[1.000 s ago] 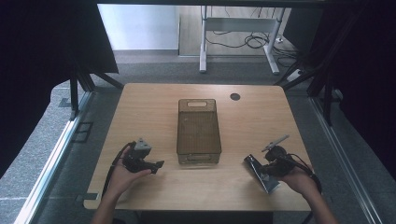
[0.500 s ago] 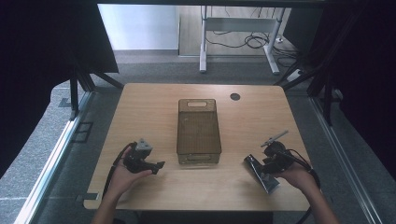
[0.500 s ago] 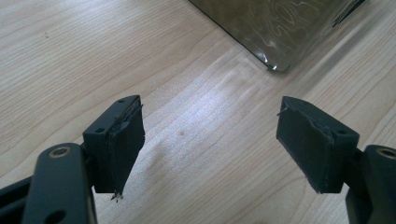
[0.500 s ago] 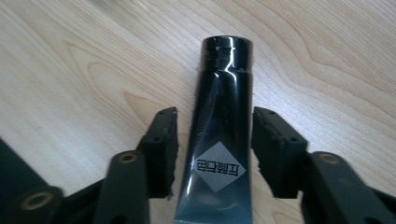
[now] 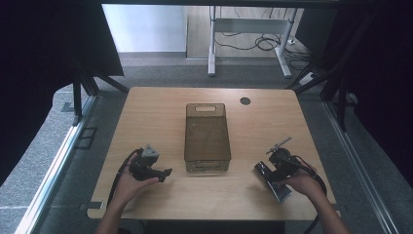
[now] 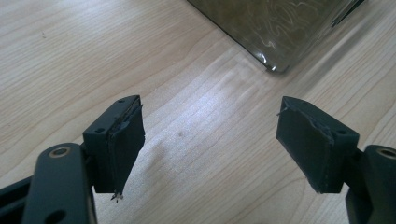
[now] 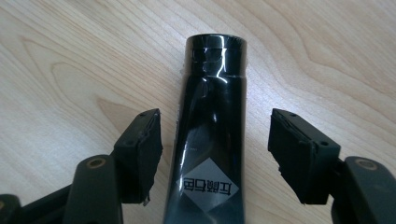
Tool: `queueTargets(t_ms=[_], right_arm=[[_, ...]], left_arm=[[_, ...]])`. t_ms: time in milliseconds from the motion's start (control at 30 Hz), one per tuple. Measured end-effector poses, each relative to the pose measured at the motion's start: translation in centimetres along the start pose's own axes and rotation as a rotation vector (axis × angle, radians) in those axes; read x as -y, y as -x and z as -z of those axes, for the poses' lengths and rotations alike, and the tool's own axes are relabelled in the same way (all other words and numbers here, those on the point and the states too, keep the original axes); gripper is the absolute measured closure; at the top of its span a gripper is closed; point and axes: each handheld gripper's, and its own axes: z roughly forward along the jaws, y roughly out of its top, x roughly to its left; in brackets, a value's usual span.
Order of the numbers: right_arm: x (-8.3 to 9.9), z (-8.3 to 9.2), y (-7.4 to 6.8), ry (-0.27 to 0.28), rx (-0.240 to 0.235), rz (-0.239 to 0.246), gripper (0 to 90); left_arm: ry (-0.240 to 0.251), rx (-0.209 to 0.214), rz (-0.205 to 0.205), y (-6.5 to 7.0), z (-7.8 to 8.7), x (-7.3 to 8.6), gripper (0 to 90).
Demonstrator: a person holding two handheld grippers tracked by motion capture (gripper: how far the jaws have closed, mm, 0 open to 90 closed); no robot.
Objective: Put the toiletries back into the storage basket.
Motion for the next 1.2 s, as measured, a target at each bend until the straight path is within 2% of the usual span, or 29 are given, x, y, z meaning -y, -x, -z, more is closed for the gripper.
queueTargets(t_ms=[67,167,533,700,1033,1067,1200], right_arm=[[-0.2,-0.6,-0.1,-0.022,0.014,0.000,31.0],[-0.4,-1.0,-0.1,-0.032,0.025,-0.002,30.8],[-0.4,-2.8,-0.2,-0.067,0.004,-0.013,30.9],[-0.5,-3.5,-0.2,-0.095,0.011,-0.019,31.6],[-0.1,-3.8,0.0,-0.127,0.006,-0.034,35.7],[0.0,-3.8,0.1,-0.124,-0.003,-0.047,37.8],[0.0,-3.7,0.1,-0.123,-0.009,-0.049,43.5]], left_arm=[[-0.003,0.000,-0.001,0.0,-0.1,0.0,23.8],[0.004,0.004,-0.003,0.1,0.1,-0.1,23.8],[0.001,0.006,-0.005,0.1,-0.1,-0.1,23.8],[0.000,0.005,-0.005,0.1,-0.1,-0.1,23.8],[-0.002,0.006,-0.009,0.3,-0.2,-0.1,23.8],[-0.001,0.007,-0.009,0.3,-0.2,-0.1,23.8],[-0.002,0.005,-0.008,0.2,-0.2,-0.1,23.8]])
